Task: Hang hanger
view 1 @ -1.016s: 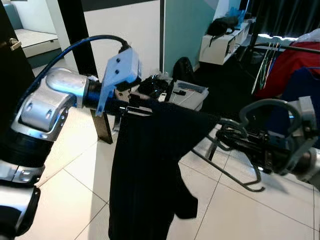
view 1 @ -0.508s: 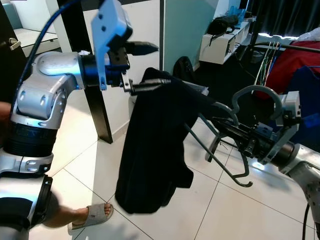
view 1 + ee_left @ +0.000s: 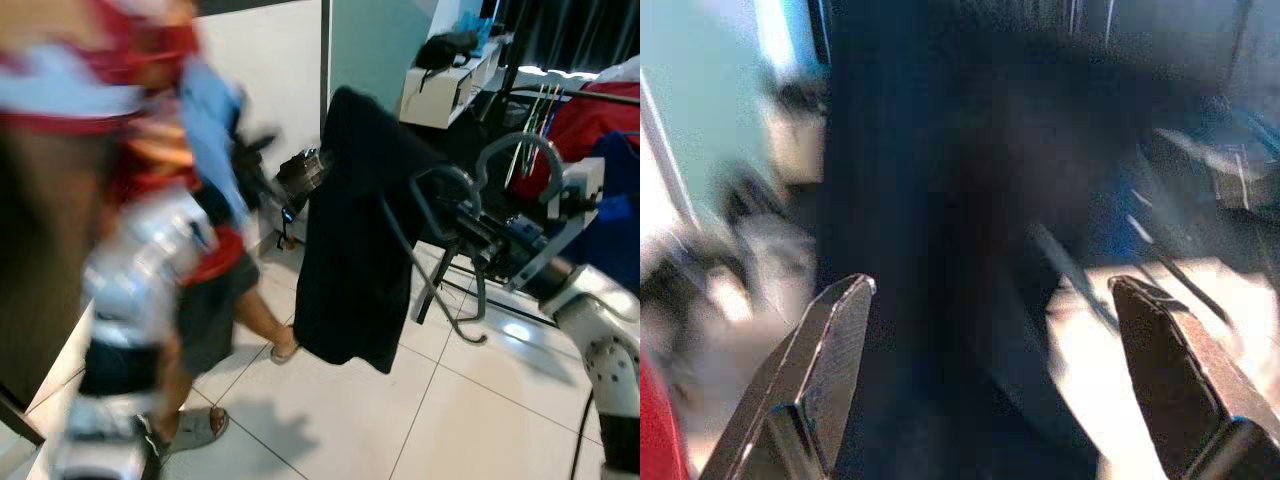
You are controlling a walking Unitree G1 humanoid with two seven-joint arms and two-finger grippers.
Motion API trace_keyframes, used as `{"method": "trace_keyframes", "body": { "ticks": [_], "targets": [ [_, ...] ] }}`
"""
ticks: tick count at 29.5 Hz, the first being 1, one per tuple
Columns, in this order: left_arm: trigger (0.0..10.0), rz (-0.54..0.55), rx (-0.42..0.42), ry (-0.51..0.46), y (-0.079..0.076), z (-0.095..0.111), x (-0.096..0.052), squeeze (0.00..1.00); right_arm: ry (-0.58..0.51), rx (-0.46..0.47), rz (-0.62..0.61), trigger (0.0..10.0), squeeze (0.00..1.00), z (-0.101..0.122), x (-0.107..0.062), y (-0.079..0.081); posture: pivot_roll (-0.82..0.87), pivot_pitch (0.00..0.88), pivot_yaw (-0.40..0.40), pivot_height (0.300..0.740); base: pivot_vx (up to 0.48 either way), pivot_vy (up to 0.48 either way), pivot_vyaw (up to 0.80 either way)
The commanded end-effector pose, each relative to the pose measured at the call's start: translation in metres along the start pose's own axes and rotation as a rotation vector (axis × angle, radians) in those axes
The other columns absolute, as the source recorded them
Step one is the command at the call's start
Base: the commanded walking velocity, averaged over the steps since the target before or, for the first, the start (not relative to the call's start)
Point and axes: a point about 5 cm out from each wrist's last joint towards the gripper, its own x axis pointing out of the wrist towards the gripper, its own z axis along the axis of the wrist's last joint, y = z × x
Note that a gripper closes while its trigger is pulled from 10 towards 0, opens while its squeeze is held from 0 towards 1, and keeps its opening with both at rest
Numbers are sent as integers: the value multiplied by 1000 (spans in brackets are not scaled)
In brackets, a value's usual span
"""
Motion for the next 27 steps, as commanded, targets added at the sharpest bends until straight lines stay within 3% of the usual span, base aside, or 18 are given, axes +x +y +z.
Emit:
{"method": "trace_keyframes", "body": {
  "ticks": [1,4,9,23,27],
  "targets": [
    [10000,93,-13,-11,-4,1,-2,0,-53,-16,7,0,0,6,6,2,-44,0,2,740,0,0,0],
    [10000,130,-55,5,-8,-5,-1,0,-60,-11,14,0,0,6,9,4,-44,0,2,740,0,0,0],
    [10000,137,-54,7,-16,-7,-3,0,-70,-1,21,0,0,5,14,6,-40,0,-1,740,0,0,0],
    [10000,262,55,-3,-19,-5,-3,0,-87,11,41,0,0,6,20,9,-45,0,1,740,0,0,0],
    [10000,305,64,10,-21,-12,1,0,-115,51,97,0,0,6,25,22,-56,0,7,740,0,0,0]
  ]
}}
